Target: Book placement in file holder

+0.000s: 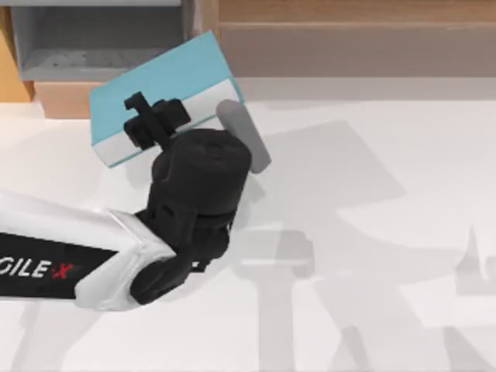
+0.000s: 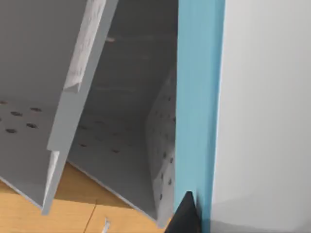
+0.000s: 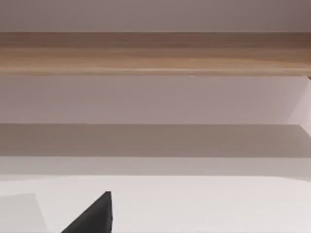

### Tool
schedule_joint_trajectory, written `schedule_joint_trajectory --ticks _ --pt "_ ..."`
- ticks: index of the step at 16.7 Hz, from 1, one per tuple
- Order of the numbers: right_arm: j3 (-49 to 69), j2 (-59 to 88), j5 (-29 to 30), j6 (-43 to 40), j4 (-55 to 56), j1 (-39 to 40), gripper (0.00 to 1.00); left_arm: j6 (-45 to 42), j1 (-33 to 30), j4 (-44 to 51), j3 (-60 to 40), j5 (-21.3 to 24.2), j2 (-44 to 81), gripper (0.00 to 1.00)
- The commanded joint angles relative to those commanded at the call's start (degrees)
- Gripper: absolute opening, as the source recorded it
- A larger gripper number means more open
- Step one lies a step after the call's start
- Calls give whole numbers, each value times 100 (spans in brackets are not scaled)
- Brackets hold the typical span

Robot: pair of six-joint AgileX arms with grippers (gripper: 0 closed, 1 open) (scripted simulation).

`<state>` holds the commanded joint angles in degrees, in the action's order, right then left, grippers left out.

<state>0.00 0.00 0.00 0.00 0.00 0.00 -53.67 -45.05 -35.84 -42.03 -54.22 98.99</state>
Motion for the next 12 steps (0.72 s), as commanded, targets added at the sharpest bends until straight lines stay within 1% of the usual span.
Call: schedule_joint_trajectory --ticks 2,4,8,12 --pt "0 0 0 0 0 0 100 -566 467 -161 310 468 -148 0" --pt "0 0 0 0 0 0 100 -1140 976 -318 422 1048 -228 0" --pt "0 0 0 0 0 0 100 -2202 1958 -582 340 2343 -226 0" --pt "0 0 0 0 0 0 100 -2969 2726 -743 149 3579 -35 0"
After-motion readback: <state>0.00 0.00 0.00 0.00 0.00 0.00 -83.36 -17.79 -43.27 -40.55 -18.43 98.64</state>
